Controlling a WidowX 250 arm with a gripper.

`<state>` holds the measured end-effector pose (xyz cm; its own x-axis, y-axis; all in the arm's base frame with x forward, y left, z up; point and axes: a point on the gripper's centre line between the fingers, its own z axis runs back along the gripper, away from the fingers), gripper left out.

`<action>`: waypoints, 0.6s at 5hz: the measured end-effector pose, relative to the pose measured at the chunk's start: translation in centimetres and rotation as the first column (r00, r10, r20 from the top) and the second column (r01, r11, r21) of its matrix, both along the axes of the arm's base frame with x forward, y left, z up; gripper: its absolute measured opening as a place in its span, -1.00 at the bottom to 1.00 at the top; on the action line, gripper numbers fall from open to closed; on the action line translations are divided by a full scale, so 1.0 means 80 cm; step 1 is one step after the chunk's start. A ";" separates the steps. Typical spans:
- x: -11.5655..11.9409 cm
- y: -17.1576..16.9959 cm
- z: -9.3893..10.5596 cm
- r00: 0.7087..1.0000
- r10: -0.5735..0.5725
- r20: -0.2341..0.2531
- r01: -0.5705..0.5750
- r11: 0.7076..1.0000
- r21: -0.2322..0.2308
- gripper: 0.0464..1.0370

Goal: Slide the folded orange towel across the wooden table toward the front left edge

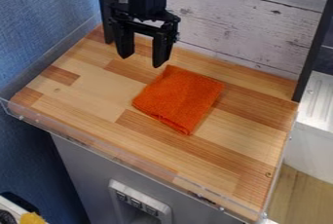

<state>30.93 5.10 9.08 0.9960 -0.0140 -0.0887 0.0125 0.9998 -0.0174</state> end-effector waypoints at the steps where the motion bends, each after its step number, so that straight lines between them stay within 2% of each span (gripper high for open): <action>1: 0.002 -0.006 0.001 0.999 -0.037 0.003 0.037 0.999 0.000 0.93; 3: 0.016 -0.035 0.001 0.983 -0.177 0.044 0.177 0.984 0.008 0.93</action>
<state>32.24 2.32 9.17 0.9807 -0.1902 -0.0452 0.1899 0.9818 -0.0091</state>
